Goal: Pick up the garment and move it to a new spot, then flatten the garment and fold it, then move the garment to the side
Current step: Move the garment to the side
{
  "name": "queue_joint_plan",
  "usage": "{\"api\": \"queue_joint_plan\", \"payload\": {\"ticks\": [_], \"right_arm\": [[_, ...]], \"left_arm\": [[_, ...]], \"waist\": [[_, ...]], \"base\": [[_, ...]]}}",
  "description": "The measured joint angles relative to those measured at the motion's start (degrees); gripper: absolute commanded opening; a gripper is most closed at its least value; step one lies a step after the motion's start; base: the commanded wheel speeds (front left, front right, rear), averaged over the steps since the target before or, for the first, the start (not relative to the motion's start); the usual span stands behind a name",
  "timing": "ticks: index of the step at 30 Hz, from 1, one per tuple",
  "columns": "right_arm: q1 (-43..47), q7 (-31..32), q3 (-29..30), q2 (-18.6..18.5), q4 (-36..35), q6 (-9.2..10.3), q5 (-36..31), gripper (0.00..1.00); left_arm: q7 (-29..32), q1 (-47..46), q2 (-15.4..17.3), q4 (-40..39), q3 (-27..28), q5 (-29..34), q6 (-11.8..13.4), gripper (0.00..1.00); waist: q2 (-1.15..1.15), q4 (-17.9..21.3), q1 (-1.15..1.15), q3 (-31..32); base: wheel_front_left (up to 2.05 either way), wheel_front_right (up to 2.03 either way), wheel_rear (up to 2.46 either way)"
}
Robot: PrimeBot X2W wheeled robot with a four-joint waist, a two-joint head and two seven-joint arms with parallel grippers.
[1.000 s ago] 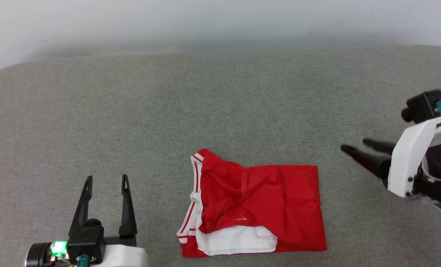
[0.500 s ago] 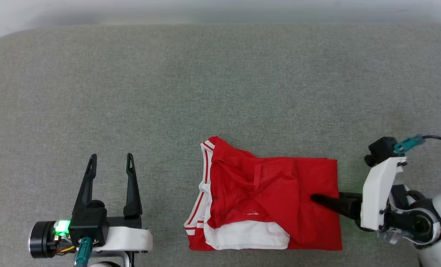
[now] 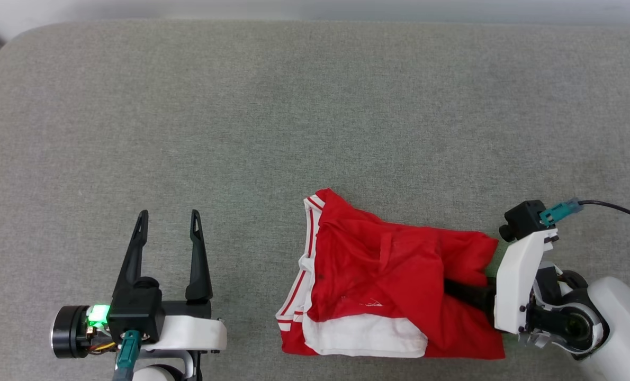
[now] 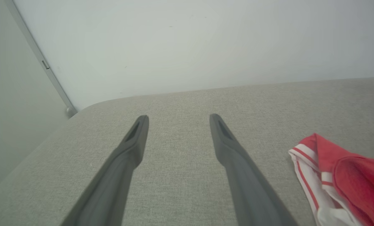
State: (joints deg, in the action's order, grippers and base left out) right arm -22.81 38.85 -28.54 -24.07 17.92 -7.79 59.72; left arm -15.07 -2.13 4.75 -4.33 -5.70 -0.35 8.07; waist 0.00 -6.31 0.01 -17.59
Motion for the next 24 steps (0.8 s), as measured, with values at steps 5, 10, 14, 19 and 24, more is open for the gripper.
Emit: {"api": "queue_joint_plan", "payload": {"ticks": [5,10,14,19,24], "right_arm": [[-0.60,-2.16,-3.63,-1.20,-0.51,0.25,0.25,0.00],[-1.90,-4.36,-7.33,-3.31,-3.32,0.31,0.41,0.00],[-4.59,-5.61,-10.07,-6.20,-7.06,0.30,-0.51,0.00],[-8.83,-5.52,-13.58,-11.07,-12.88,0.30,-2.25,0.00],[-13.64,-5.15,-15.57,-15.96,-18.63,0.30,-4.76,0.00]], "left_arm": [[0.00,0.43,-0.25,0.66,-0.05,-0.23,0.07,1.00],[0.00,2.24,-0.42,0.70,0.00,-0.23,0.25,1.00],[0.00,3.78,-0.52,0.49,0.37,-0.23,0.57,1.00],[-0.01,5.30,-0.63,-0.31,1.20,-0.35,1.02,1.00],[-0.01,5.75,-0.76,-1.47,2.49,-0.40,1.55,1.00]], "waist": [[0.00,-0.23,-0.01,1.61],[0.00,-0.15,-0.01,4.32],[0.00,0.61,-0.01,6.48],[0.00,3.73,-0.01,7.84],[0.00,8.60,-0.01,7.82]], "base": [[0.00,0.00,0.00],[0.00,0.00,0.00],[0.00,0.00,0.00],[0.00,0.00,0.00],[0.00,0.00,0.00]]}}
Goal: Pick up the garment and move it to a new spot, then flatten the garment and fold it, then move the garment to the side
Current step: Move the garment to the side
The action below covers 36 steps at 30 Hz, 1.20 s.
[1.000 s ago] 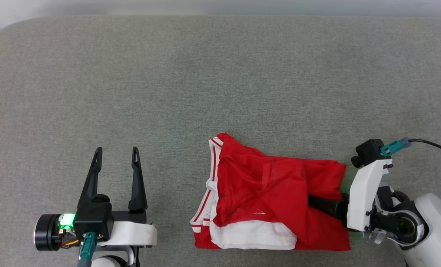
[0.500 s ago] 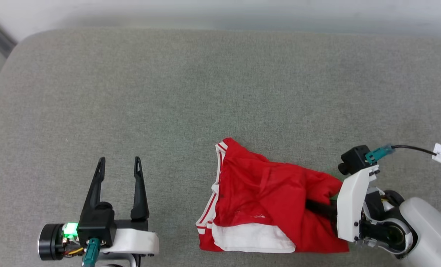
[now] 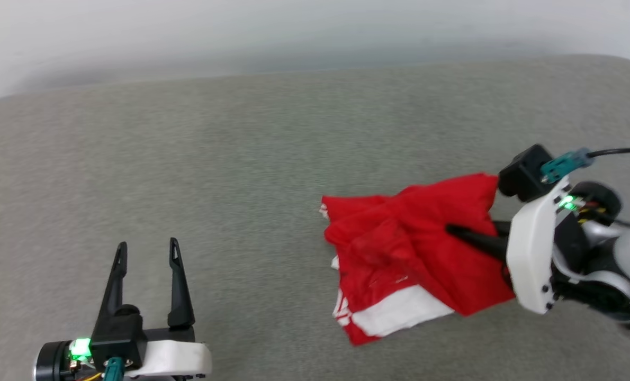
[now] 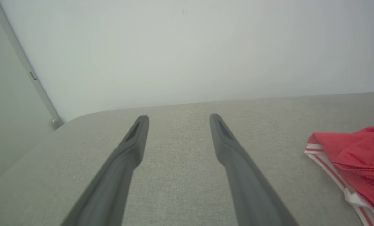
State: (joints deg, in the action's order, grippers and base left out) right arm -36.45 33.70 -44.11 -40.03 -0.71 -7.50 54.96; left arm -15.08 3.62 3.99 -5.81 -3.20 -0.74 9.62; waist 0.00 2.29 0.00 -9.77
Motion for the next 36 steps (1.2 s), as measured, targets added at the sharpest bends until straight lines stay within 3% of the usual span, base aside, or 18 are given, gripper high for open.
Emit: {"api": "queue_joint_plan", "payload": {"ticks": [9,20,26,36], "right_arm": [[-4.97,-2.90,2.14,-7.65,-0.90,0.00,-3.87,0.00],[-8.89,-10.07,6.64,-12.50,16.59,-0.01,-12.24,0.00],[-13.28,-13.07,9.76,-11.81,27.66,-0.01,-15.74,0.00],[-19.07,-16.47,13.24,-5.48,39.01,-0.02,-19.60,0.00]], "left_arm": [[0.00,-2.66,0.93,-1.92,2.54,0.02,-0.24,1.00],[0.00,-8.15,4.16,-4.43,3.20,1.01,-1.87,1.00],[0.00,-10.22,5.84,-6.01,3.39,1.09,-2.12,1.00],[-0.01,-11.88,7.47,-7.68,3.78,1.07,-2.12,1.00]], "waist": [[0.00,9.53,0.00,-4.31],[0.00,14.80,-0.01,-15.52],[0.00,15.39,-0.01,-20.68],[0.00,15.76,-0.01,-25.71]], "base": [[0.00,0.00,0.00],[0.00,0.00,0.00],[0.00,0.00,0.00],[0.00,0.00,0.00]]}}
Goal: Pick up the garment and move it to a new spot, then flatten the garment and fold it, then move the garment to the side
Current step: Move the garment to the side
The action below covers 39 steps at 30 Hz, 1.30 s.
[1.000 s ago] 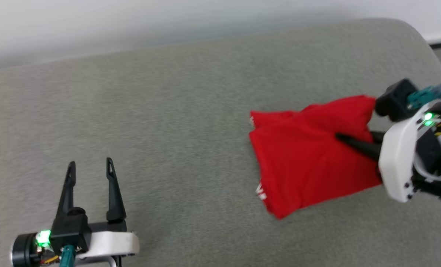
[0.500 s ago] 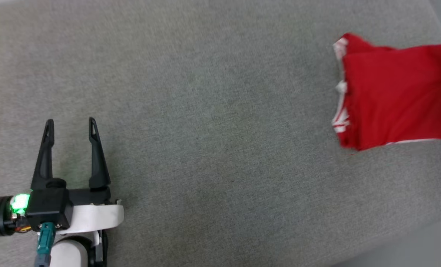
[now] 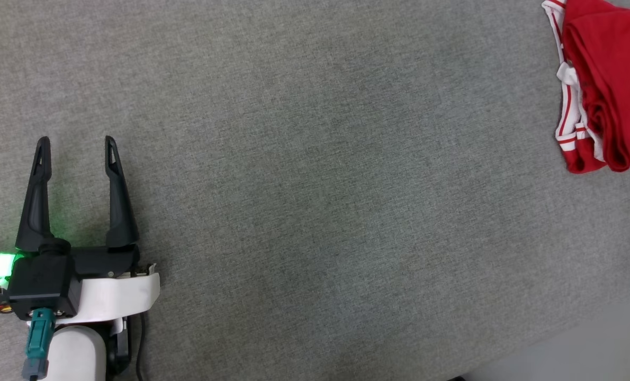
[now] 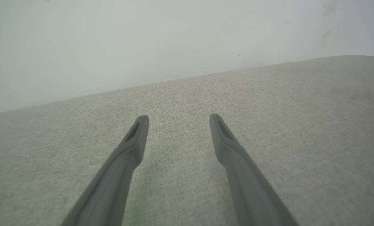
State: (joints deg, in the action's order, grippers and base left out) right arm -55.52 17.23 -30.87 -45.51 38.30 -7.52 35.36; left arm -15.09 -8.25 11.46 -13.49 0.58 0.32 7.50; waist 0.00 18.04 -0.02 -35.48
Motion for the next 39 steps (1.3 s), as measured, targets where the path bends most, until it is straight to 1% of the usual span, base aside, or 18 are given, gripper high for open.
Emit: {"api": "queue_joint_plan", "payload": {"ticks": [1,2,3,4,7,8,9,10,12,14,17,19,21,23,27,31,34,39], "right_arm": [[-0.01,-0.78,-0.20,1.56,1.59,-0.01,-0.60,0.00],[-0.23,-1.23,-0.03,1.79,2.69,-0.01,-1.38,0.00],[-0.51,-1.99,0.35,1.90,3.80,0.00,-2.32,0.43],[-0.81,-3.02,0.76,2.07,4.82,0.00,-3.21,1.00],[-1.59,-6.03,2.25,2.89,7.50,0.00,-6.64,1.00],[-1.59,-6.03,2.25,2.89,7.50,0.00,-6.64,1.00],[-2.32,-8.78,3.38,3.13,8.82,0.00,-10.26,1.00],[-2.32,-8.78,3.38,3.13,8.82,0.00,-10.26,1.00],[-2.99,-12.82,5.97,4.05,9.62,0.00,-12.17,1.00],[-3.28,-17.86,8.02,5.14,9.56,0.00,-15.52,1.00],[-3.37,-25.70,14.05,7.56,9.40,0.01,-17.83,1.00],[-2.97,-29.62,16.12,8.94,8.01,0.00,-21.93,1.00],[-1.76,-31.47,18.91,10.95,5.16,0.00,-24.38,1.00],[0.26,-32.10,22.30,13.33,0.64,0.01,-26.77,1.00],[6.99,-32.31,27.88,19.69,-14.10,0.00,-30.74,1.00],[15.83,-32.32,29.08,24.58,-23.77,0.00,-31.89,1.00],[20.86,-32.32,28.80,28.16,-28.27,0.01,-31.84,1.00],[29.06,-32.32,27.70,32.76,-30.47,0.01,-30.14,1.00]], "left_arm": [[0.00,-0.01,0.11,0.19,-0.02,-0.07,0.04,1.00],[0.00,0.00,0.09,0.43,-0.04,-0.08,0.05,1.00],[0.00,0.01,0.04,0.64,-0.05,-0.10,0.08,1.00],[0.01,0.02,-0.02,0.77,-0.07,-0.15,0.16,1.00],[0.01,0.40,-0.59,1.21,-0.18,-0.52,0.40,1.00],[0.01,0.40,-0.59,1.21,-0.18,-0.52,0.40,1.00],[0.01,1.07,-1.02,1.48,-0.26,-0.67,0.59,1.00],[0.01,1.07,-1.02,1.48,-0.26,-0.67,0.59,1.00],[0.01,1.90,-1.58,1.70,-0.35,-0.82,0.79,1.00],[0.01,2.81,-2.26,1.78,-0.37,-0.92,1.11,1.00],[0.01,4.12,-3.19,2.03,-0.62,-1.02,1.31,1.00],[0.01,5.10,-3.72,2.26,-0.75,-1.05,1.52,1.00],[0.01,6.06,-4.22,2.47,-0.88,-1.07,1.59,1.00],[0.01,6.83,-4.61,2.61,-1.01,-1.07,1.63,1.00],[0.02,8.04,-5.24,3.05,-1.52,-1.05,1.82,1.00],[0.01,9.15,-5.76,3.71,-1.85,-1.04,1.83,1.00],[0.01,9.70,-6.04,4.31,-2.08,-1.04,1.87,1.00],[0.01,10.93,-6.51,5.16,-2.60,-1.05,1.93,1.00]], "waist": [[0.00,0.18,0.00,0.20],[0.00,0.18,0.00,0.50],[0.00,0.16,0.01,0.89],[0.00,0.12,0.00,1.33],[0.00,-0.12,0.01,3.06],[0.00,-0.12,0.01,3.06],[0.00,-0.33,0.01,4.52],[0.00,-0.33,0.01,4.52],[0.00,-0.66,0.01,6.14],[0.00,-1.07,0.01,7.86],[0.00,-1.94,0.01,10.49],[0.00,-2.68,0.01,12.24],[0.00,-3.55,0.02,13.90],[0.00,-4.57,0.02,15.37],[0.00,-7.04,0.02,17.87],[0.00,-9.55,0.02,20.11],[0.00,-11.36,0.02,21.74],[0.00,-13.89,0.02,24.60]], "base": [[0.00,0.00,0.00],[0.00,0.00,0.00],[0.00,0.00,0.00],[0.00,0.00,0.00],[0.00,0.00,0.00],[0.00,0.00,0.00],[0.00,0.00,0.00],[0.00,0.00,0.00],[0.00,0.00,0.00],[0.00,0.00,0.00],[0.00,0.00,0.00],[0.00,0.00,0.00],[0.00,0.00,0.00],[0.00,0.00,0.00],[0.00,0.00,0.00],[0.00,0.00,0.00],[0.00,0.00,0.00],[0.00,0.00,0.00]]}}
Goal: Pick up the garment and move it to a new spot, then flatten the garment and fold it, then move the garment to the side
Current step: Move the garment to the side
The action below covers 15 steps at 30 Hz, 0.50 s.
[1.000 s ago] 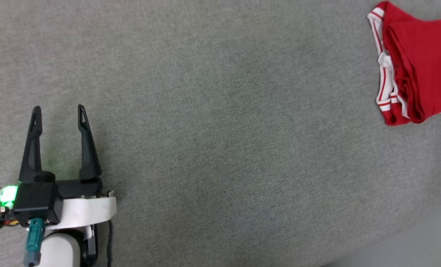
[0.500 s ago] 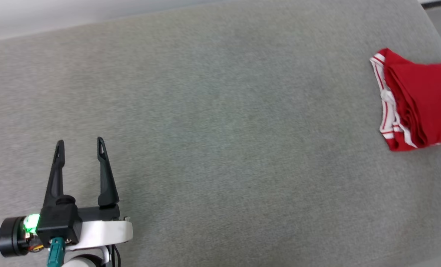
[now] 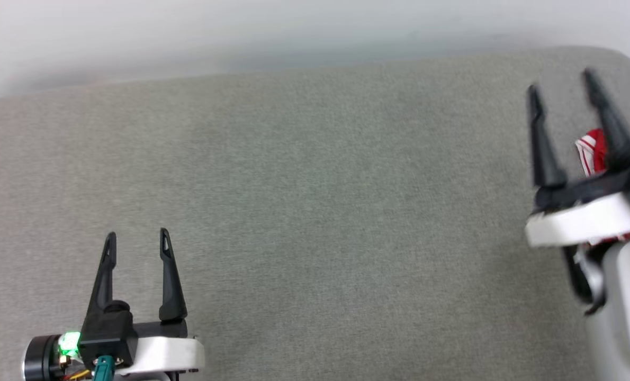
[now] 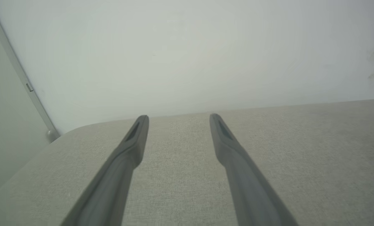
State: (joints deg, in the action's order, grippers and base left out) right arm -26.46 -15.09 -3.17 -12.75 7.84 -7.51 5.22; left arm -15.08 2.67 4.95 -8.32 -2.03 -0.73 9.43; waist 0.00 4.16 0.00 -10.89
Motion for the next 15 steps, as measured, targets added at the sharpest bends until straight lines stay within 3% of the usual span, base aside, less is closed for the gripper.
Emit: {"api": "queue_joint_plan", "payload": {"ticks": [8,15], "right_arm": [[11.85,0.00,0.07,5.10,0.82,0.00,2.41,1.00],[20.05,0.00,1.36,7.25,0.14,0.00,2.40,1.00]], "left_arm": [[0.00,2.48,-0.38,1.77,-0.53,-0.02,-0.37,1.00],[0.00,5.33,-0.29,3.59,-0.21,-0.15,-1.37,1.00]], "waist": [[0.00,-2.70,0.01,4.46],[0.00,-3.51,0.01,7.85]], "base": [[0.00,0.00,0.00],[0.00,0.00,0.00]]}}
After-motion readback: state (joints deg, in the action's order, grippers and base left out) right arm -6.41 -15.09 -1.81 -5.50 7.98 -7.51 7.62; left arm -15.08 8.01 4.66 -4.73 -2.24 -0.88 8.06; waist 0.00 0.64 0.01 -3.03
